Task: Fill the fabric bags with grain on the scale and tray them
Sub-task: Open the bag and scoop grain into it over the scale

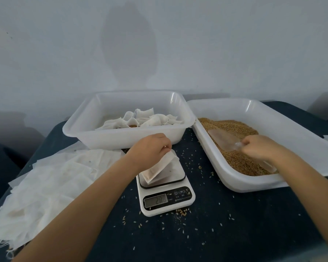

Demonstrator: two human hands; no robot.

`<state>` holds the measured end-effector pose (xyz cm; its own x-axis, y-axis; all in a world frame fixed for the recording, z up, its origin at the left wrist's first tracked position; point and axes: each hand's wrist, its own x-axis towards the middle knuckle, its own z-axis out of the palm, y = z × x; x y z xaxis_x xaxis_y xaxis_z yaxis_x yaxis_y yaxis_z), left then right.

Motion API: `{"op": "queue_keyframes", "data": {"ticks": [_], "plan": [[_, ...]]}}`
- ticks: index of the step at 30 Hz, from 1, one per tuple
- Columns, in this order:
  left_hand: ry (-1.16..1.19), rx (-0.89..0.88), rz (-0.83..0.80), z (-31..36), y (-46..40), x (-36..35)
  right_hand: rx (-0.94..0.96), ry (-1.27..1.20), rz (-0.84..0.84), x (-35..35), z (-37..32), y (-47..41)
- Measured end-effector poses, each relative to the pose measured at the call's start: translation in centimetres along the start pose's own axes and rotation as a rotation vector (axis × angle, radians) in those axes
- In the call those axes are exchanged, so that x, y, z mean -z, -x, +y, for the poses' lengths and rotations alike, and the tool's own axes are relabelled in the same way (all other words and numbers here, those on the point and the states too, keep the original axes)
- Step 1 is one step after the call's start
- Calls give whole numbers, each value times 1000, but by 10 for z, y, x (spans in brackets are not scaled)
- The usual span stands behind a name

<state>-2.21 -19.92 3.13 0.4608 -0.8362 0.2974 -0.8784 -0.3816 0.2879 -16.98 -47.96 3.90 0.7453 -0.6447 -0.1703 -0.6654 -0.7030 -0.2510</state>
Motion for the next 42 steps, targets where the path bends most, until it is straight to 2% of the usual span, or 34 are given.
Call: {"op": "queue_keyframes", "data": {"ticks": [5, 7, 9, 11, 14, 17, 20, 22, 29, 42], "plan": [[24, -24, -30, 5, -1, -8, 7, 51, -24, 0, -6, 9], [28, -37, 4, 5, 5, -10, 53, -18, 86, 7, -10, 20], [53, -37, 98, 3, 16, -8, 196, -205, 289, 16, -19, 40], [129, 22, 247, 0, 29, -3, 388, -445, 404, 22, -37, 71], [220, 146, 448, -7, 53, -2, 600, -661, 351, 4, -73, 114], [341, 340, 555, -12, 77, -13, 688, -617, 302, -43, -102, 120], [407, 553, 543, -19, 94, -33, 598, -682, 274, -86, -118, 94], [418, 631, 514, -24, 99, -44, 496, -777, 288, -106, -120, 73], [431, 667, 469, -32, 101, -54, 164, -1142, 156, -134, -102, 33], [459, 653, 459, -33, 101, -55, 242, -1111, 141, -142, -103, 27]]}}
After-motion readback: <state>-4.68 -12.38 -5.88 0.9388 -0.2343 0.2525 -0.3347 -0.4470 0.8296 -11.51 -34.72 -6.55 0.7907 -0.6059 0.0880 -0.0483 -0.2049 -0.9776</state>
